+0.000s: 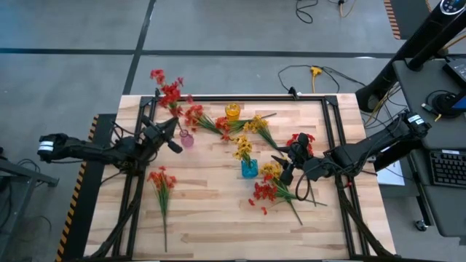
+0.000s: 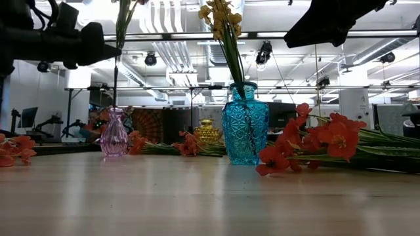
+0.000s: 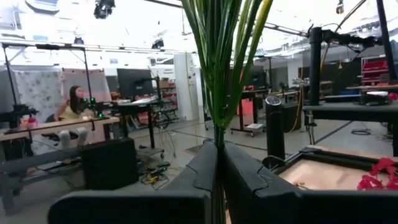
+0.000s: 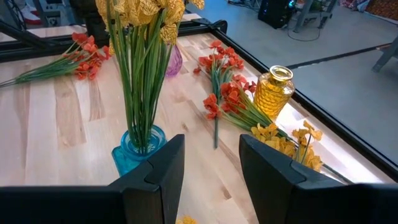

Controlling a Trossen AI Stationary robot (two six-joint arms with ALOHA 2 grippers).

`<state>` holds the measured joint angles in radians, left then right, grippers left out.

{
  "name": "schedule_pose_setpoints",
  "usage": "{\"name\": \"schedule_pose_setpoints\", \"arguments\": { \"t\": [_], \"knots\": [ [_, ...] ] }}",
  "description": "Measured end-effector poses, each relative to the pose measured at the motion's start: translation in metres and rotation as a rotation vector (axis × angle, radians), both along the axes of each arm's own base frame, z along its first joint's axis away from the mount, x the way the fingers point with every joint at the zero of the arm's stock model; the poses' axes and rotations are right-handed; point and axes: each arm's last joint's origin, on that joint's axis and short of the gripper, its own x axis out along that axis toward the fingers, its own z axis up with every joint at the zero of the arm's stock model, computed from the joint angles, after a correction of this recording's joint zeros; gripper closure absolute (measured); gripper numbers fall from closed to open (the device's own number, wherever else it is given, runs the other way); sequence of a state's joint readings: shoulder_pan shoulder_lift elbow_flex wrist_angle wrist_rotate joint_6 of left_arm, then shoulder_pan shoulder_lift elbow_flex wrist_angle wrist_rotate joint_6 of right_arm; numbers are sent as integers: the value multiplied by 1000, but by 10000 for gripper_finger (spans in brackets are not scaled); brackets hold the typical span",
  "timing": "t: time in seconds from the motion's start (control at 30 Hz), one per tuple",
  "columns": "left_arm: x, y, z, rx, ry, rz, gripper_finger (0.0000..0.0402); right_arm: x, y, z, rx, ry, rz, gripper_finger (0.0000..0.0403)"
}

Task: Sort flowers into vase by color
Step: Put the left red flowers into the purple vase

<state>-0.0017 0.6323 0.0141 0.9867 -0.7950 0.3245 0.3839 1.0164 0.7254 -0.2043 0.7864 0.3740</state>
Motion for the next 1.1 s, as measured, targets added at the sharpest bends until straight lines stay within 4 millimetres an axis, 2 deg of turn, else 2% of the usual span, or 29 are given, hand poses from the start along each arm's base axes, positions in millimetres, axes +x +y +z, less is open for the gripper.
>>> {"name": "schedule_pose_setpoints", "arguments": {
  "t": [1.1],
  "knots": [
    [7, 0, -10, -43, 50, -9, 401, 0, 0, 0, 0, 0, 0, 257]
  ]
}}
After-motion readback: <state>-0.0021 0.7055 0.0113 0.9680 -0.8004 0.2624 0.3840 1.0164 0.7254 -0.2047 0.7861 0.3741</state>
